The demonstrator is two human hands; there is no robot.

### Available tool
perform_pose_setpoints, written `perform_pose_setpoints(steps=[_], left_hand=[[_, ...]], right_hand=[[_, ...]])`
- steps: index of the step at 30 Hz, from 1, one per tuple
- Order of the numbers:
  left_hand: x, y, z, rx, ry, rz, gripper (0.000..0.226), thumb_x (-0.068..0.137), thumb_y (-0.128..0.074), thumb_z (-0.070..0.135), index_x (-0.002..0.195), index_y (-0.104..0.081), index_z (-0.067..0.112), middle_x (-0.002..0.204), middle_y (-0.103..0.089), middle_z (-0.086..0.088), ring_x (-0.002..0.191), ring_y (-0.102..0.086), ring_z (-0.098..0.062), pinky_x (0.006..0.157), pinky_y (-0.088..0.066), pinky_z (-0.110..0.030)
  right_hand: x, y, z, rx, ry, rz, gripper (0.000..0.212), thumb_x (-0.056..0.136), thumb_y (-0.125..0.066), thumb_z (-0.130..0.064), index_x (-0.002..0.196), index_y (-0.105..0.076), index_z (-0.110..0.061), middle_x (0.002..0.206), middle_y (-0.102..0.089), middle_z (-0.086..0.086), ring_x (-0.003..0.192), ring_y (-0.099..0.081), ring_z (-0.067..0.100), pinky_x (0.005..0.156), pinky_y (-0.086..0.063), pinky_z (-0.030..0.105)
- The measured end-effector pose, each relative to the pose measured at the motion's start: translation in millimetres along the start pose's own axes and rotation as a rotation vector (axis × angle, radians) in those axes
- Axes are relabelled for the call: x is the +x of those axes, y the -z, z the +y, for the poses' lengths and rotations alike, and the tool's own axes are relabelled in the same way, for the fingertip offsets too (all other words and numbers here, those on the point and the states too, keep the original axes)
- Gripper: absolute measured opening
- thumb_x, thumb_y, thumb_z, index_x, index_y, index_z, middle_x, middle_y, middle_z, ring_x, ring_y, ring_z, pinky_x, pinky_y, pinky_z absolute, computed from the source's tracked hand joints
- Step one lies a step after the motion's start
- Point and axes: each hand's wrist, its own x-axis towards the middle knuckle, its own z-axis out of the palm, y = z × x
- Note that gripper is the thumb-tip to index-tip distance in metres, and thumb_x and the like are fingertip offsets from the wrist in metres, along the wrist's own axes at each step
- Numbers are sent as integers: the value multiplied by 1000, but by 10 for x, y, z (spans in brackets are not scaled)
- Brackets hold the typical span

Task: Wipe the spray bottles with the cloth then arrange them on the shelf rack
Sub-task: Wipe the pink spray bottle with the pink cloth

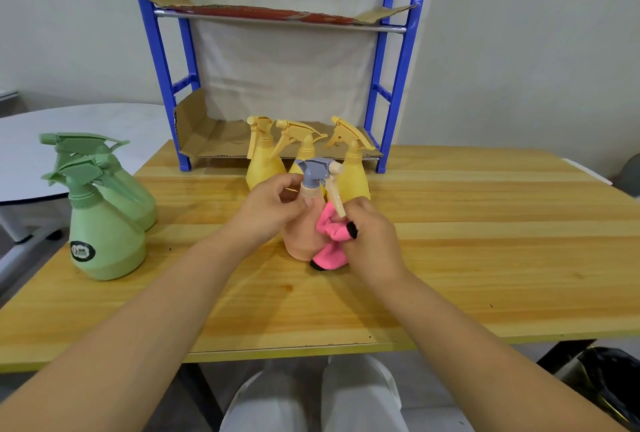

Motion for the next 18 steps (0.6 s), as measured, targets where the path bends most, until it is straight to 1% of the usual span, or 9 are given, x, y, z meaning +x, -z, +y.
perform_pose_setpoints(steps=[2, 4, 6, 8, 11, 13, 14, 16, 18], left_hand=[[13, 26, -2, 21, -14, -1, 33, 87, -62, 7, 119, -59, 14, 107, -61, -5, 86, -55, -3, 79, -46, -18], [27, 45, -13, 51, -22, -22, 32, 87, -62, 10, 118, -60, 17, 111, -58, -10, 87, -53, -3, 80, -43, -18], [33, 45, -22, 61, -12, -42, 30, 88, -61, 12, 116, -60, 19, 115, -57, -10, 89, -53, -4, 79, -42, -17], [32, 37, -23, 52, -10, -52, 27, 89, -60, 12, 114, -60, 22, 117, -56, -11, 91, -53, -6, 78, -42, -17], [35, 51, -11, 44, -4, -72, 25, 90, -57, 9, 109, -60, 24, 118, -56, -12, 97, -53, -11, 83, -43, -20], [37, 65, 2, 53, 7, -95, 26, 90, -56, 7, 110, -60, 22, 116, -56, -9, 100, -52, -12, 86, -43, -21], [37, 75, 9, 55, 11, -112, 26, 90, -55, 7, 111, -60, 20, 113, -56, -6, 101, -52, -12, 88, -42, -23], [45, 97, 32, 63, 19, -148, 25, 90, -54, 6, 113, -61, 16, 109, -54, -1, 103, -51, -13, 93, -40, -28], [51, 118, 47, 69, 35, -171, 25, 91, -53, 7, 113, -60, 15, 112, -54, -2, 105, -52, -14, 95, -40, -29]], right_hand=[[-106, -22, 59, -37, 36, -67, 21, 67, -72, 4, 70, -61, -13, 83, -54, -6, 72, -57, 17, 59, -49, 36], [-208, 0, 95, -116, 133, -139, 25, 62, -71, 8, 75, -67, -12, 88, -59, -1, 79, -61, 22, 59, -52, 37], [-257, 21, 80, -172, 221, -182, 33, 58, -70, 10, 83, -71, -12, 92, -63, 2, 81, -63, 27, 56, -53, 39], [-305, -2, 3, -230, 298, -246, 39, 58, -72, 6, 92, -73, -13, 96, -63, 5, 82, -63, 29, 55, -54, 38], [-351, -71, -112, -302, 381, -322, 42, 63, -71, 3, 103, -71, -13, 100, -62, 9, 79, -63, 32, 51, -53, 36], [-346, -74, -126, -312, 401, -360, 41, 67, -65, 0, 106, -70, -13, 102, -61, 10, 77, -63, 33, 49, -52, 37], [-338, -59, -123, -320, 398, -380, 42, 68, -65, 0, 107, -70, -14, 103, -61, 10, 75, -63, 33, 48, -52, 36], [-320, -3, -94, -341, 358, -410, 44, 67, -71, 2, 107, -71, -18, 101, -60, 7, 72, -62, 30, 45, -49, 32], [-295, 63, -22, -346, 288, -406, 43, 68, -74, 0, 105, -71, -20, 102, -59, 5, 74, -62, 28, 49, -47, 29]])
